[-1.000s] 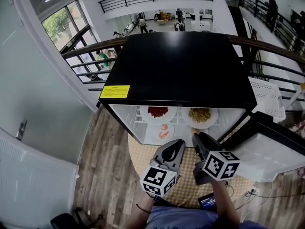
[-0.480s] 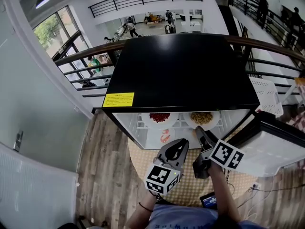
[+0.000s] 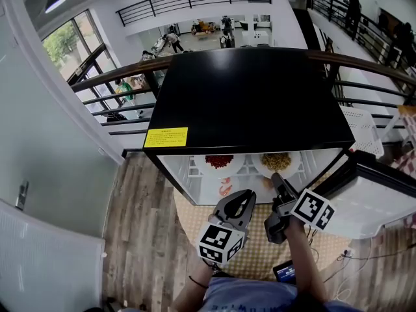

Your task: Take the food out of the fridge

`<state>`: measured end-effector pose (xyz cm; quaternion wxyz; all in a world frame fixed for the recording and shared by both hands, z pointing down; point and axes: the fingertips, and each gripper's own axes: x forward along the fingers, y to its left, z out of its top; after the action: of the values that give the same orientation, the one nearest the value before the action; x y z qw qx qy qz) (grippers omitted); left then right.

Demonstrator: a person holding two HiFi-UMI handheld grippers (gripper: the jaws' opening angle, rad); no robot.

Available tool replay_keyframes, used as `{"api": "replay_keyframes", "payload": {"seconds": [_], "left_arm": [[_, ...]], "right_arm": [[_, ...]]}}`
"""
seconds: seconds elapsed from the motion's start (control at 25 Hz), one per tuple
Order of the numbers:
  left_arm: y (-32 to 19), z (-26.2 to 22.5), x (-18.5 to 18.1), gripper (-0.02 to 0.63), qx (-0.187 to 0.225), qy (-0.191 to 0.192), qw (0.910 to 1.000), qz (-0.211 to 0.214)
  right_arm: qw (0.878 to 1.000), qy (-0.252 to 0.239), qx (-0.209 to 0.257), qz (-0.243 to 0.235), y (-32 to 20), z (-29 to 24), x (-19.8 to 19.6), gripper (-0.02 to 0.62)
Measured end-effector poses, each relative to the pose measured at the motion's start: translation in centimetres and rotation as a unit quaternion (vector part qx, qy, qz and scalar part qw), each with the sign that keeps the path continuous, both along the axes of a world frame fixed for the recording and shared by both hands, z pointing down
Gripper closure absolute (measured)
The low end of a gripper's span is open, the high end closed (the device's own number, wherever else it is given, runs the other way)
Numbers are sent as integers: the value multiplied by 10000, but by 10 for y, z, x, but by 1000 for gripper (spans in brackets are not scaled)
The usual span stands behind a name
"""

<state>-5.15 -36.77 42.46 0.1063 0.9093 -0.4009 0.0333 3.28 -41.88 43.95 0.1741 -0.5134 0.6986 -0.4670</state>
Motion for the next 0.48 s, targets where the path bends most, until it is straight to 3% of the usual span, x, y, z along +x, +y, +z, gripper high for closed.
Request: {"api": "replay_keyframes", "payload": {"seconds": [0.28,0.4,0.48], "left_arm": [[3,-5,-2,583,-101,368,9992,112],[3,-7,1,512,-160,528,9983,213],[2,-4,3,500,-194,426,9985,281]], "right_arm": [[9998,-181,-27,-45,14,-2,5,496],[9996,-258,-1,-85,20,-2,6,500],[9994,-316,53,-132,24,-2,7,503]]}}
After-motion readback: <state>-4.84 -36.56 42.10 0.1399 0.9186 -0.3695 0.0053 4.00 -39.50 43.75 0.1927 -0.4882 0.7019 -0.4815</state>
